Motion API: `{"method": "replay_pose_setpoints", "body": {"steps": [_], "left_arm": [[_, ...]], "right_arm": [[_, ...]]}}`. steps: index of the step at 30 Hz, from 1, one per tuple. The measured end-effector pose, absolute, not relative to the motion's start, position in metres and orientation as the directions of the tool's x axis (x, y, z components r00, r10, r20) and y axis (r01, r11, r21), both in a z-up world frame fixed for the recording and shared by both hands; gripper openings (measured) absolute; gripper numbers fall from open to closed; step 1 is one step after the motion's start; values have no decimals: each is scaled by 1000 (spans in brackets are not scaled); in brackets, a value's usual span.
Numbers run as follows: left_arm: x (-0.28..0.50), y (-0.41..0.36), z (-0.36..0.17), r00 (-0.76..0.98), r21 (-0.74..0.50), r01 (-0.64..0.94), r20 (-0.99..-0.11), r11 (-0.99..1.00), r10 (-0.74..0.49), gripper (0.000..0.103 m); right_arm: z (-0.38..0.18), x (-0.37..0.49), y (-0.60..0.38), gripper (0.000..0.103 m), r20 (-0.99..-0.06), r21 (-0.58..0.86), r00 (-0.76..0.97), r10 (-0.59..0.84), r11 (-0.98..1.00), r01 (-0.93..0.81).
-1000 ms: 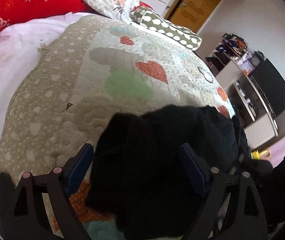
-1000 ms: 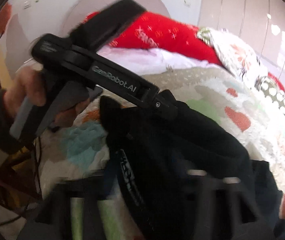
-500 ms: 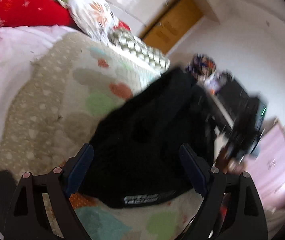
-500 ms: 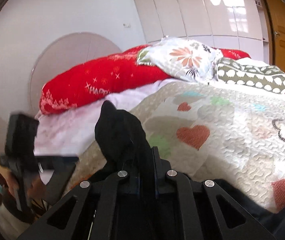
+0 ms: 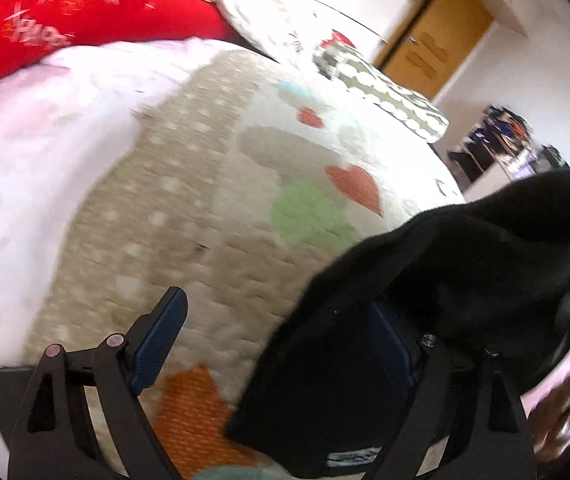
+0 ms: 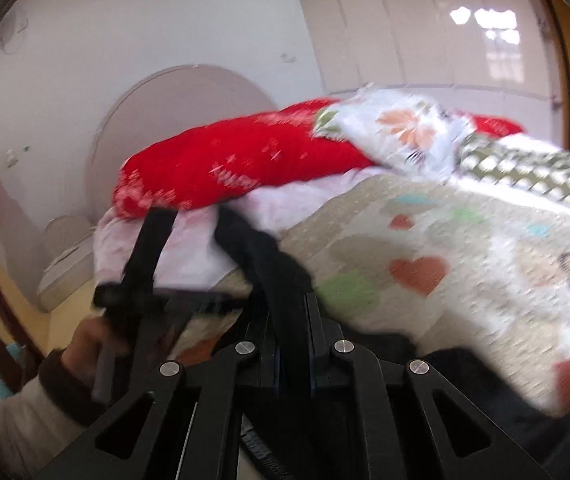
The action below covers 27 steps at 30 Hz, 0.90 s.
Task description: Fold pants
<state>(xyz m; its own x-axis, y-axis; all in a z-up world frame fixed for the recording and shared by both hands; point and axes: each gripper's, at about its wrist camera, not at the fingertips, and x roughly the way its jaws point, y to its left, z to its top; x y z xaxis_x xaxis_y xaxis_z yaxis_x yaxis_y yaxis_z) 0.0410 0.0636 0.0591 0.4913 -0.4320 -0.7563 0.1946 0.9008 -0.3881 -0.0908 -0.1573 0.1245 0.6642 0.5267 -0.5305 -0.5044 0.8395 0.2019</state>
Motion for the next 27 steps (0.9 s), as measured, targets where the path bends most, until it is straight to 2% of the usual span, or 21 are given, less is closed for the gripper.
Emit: {"method": "replay_pose_setpoints", "body": {"steps": [6,10,14,16,18,21,24,27], "left_arm": [[52,65,32,434,-356,160,-812,921,-389,88],[44,82,26,395,-378,134,-827,916,-399,88],[31,111,40,451,-332,62,-832,941,-323,88],[29,129,49,486,-361,10,-813,933,-320,88],[26,134,58,515,-399,11,-784,917,-347,88],[16,121,81,554,-398,71,-746,915,-368,88],[7,97,100,569,-396,168,-709,903,-417,88],[0,66,109,569,-386,245,-685,889,-455,88]], "right_arm": [[51,-92,-100,9,-676,178,522,519,803,-569],[15,-87,-88,17,-733,205,459,502,806,-554],[16,-90,-95,23,-721,244,450,527,801,-547],[22,-89,-101,35,-712,288,436,550,796,-533],[32,-91,-107,36,-701,290,451,552,799,-528],[49,-96,-124,38,-668,280,500,551,809,-517],[62,-94,-162,47,-632,311,558,538,835,-453],[77,-82,-208,48,-613,306,647,454,891,-335]]}}
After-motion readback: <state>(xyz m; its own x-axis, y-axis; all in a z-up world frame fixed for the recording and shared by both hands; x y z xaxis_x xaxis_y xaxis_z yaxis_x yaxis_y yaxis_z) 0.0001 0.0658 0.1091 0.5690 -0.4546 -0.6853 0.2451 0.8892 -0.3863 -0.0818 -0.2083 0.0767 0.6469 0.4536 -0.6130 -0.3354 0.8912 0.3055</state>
